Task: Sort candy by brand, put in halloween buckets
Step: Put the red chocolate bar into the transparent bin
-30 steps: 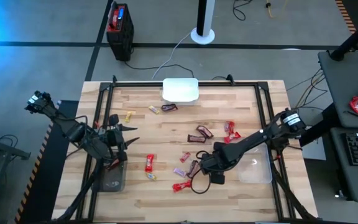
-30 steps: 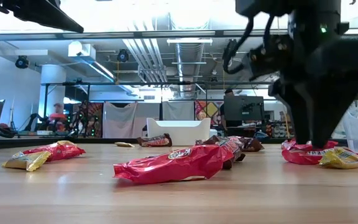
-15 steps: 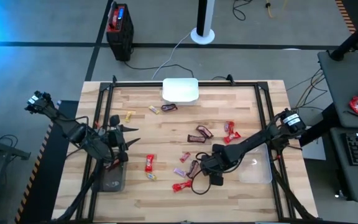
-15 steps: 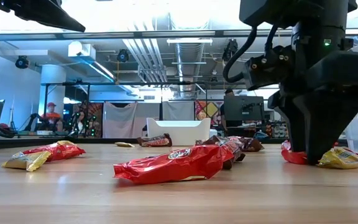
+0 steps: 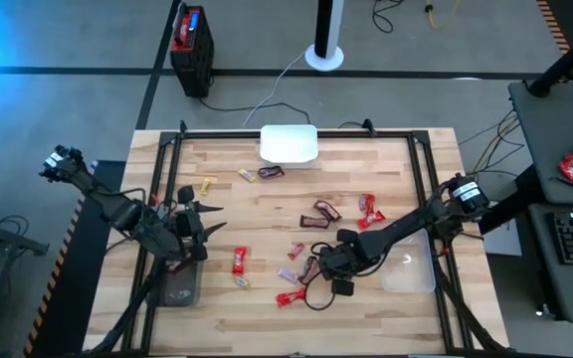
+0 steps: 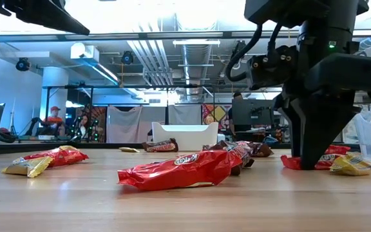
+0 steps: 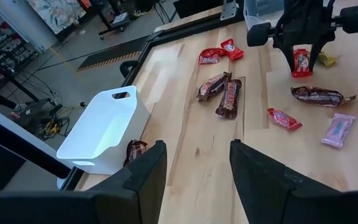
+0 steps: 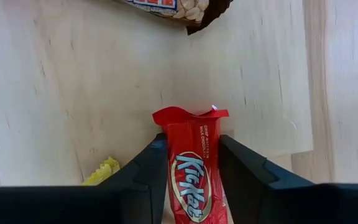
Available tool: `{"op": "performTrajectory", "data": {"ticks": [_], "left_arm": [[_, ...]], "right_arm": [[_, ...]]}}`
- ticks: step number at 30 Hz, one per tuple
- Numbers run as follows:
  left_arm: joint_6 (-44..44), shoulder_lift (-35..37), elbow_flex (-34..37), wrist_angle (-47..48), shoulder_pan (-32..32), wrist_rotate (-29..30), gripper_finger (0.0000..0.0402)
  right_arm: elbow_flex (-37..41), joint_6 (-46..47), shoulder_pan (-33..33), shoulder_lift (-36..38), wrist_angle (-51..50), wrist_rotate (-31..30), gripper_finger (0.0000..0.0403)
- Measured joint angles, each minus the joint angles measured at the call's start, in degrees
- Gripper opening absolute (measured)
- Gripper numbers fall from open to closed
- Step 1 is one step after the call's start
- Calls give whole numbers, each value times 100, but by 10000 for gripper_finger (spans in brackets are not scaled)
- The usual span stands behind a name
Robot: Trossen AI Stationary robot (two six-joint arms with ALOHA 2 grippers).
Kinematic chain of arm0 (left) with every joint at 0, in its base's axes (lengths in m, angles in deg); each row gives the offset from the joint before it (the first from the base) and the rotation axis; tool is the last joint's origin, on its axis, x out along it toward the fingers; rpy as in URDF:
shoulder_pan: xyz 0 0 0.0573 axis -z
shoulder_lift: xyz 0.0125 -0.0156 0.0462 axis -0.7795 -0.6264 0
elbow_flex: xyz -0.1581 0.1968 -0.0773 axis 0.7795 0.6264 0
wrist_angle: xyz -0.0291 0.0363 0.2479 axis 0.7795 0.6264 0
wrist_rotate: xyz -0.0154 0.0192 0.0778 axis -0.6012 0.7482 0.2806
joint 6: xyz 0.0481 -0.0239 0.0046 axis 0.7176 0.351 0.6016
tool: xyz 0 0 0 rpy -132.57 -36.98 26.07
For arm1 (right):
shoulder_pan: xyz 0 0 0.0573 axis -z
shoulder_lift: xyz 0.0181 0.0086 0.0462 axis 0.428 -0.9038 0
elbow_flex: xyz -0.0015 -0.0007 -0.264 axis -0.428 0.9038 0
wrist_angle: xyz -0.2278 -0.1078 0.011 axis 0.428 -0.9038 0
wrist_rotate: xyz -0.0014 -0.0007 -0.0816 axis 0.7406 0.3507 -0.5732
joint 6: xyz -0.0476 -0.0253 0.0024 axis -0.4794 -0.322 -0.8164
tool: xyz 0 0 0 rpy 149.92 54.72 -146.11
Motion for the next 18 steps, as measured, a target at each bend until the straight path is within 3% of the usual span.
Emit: {"op": "performTrajectory", "data": {"ticks": [6, 18], "left_arm": [[0, -27, 0, -24, 0, 1, 160], [0, -29, 0, -105, 0, 2, 160]], "right_arm": [[15, -2, 109, 121, -22, 30, 111], [28, 225, 504, 1028, -360, 113, 106]]}}
